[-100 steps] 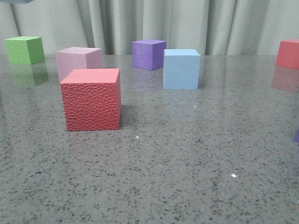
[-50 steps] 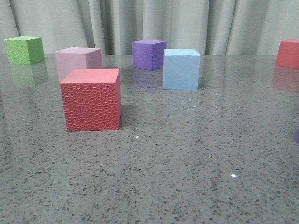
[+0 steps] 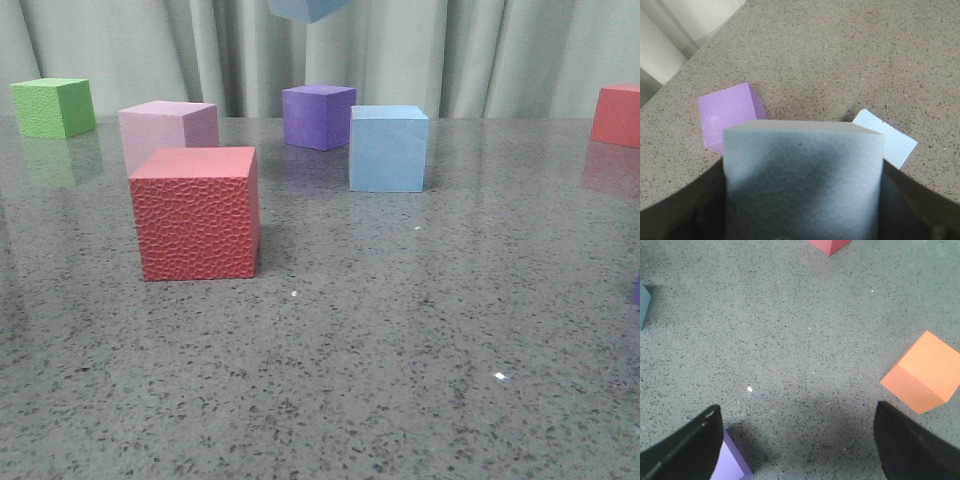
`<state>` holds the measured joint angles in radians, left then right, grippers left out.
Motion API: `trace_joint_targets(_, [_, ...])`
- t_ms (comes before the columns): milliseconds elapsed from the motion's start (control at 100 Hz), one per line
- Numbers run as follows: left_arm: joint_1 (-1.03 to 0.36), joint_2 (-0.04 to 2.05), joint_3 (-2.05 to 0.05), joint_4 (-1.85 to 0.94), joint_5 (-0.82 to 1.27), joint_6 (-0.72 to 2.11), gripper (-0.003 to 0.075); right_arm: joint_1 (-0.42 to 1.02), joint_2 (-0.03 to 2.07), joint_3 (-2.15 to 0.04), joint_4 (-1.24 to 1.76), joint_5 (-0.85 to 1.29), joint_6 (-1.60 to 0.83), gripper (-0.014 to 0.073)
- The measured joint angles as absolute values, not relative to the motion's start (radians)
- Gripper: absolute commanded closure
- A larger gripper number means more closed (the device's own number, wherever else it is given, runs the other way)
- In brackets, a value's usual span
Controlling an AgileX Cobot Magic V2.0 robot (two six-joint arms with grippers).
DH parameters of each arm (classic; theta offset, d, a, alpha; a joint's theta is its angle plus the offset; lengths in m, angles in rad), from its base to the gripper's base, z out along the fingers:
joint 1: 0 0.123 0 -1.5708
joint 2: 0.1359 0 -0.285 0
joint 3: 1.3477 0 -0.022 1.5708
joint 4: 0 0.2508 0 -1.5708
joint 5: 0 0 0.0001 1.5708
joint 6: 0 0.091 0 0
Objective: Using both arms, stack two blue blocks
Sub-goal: 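Carry the held blue cube above the placed blue cube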
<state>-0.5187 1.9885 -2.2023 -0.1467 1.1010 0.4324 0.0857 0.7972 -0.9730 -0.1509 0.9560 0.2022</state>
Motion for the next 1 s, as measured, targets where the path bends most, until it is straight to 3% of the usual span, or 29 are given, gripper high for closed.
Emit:
trace_joint_targets(350, [-0.519, 1.993, -2.206, -0.165, 1.101, 0.442, 0.0447, 0.086, 0.797, -0.973, -0.151, 0.956, 0.202, -0.0015])
trace_joint_targets(1000, [-0.554, 2.031, -2.206, -0.315, 1.128, 0.825, 0.0447, 0.086, 0.797, -0.973, -0.151, 0.956, 0.202, -0.0015])
